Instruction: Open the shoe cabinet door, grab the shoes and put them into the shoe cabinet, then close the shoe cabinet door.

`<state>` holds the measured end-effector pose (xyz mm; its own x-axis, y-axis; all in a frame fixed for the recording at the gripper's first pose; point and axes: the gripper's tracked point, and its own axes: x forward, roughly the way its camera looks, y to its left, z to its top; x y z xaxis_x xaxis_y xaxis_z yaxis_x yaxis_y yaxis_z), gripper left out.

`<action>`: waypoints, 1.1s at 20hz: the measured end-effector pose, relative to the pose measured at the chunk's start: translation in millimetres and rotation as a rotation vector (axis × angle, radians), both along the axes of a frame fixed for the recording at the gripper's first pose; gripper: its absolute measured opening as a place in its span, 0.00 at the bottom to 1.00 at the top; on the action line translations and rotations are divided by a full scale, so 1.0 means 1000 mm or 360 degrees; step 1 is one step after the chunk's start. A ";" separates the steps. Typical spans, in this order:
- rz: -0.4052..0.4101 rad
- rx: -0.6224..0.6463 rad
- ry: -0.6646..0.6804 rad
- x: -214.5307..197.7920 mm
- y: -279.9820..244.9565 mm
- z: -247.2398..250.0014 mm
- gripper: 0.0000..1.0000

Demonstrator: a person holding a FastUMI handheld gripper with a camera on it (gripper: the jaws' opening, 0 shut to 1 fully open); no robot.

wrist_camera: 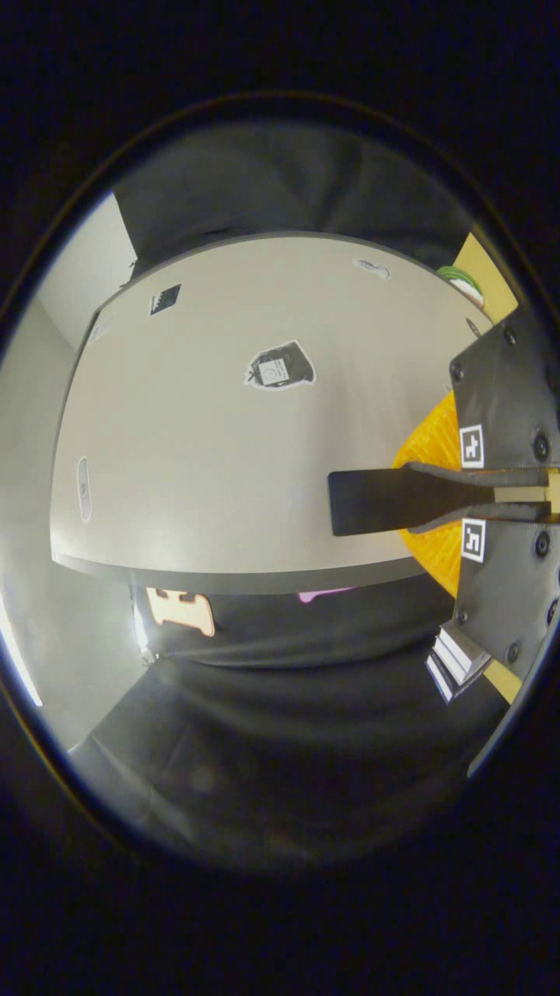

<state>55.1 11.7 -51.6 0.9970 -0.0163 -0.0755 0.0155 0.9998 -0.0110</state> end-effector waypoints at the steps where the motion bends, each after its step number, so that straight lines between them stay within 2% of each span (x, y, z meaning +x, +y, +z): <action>1: 0.0008 -0.0002 -0.0003 -0.002 -0.001 0.000 0.09; 9: 0.0042 0.0004 -0.0023 -0.030 -0.007 0.003 0.09; 12: 0.0025 0.0058 -0.0026 -0.041 -0.012 0.004 0.09; 22: -0.0005 0.0047 -0.0008 -0.087 -0.036 0.012 0.09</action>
<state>-31.5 -24.4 -39.7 0.9973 -0.0172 -0.0711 0.0186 0.9997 0.0187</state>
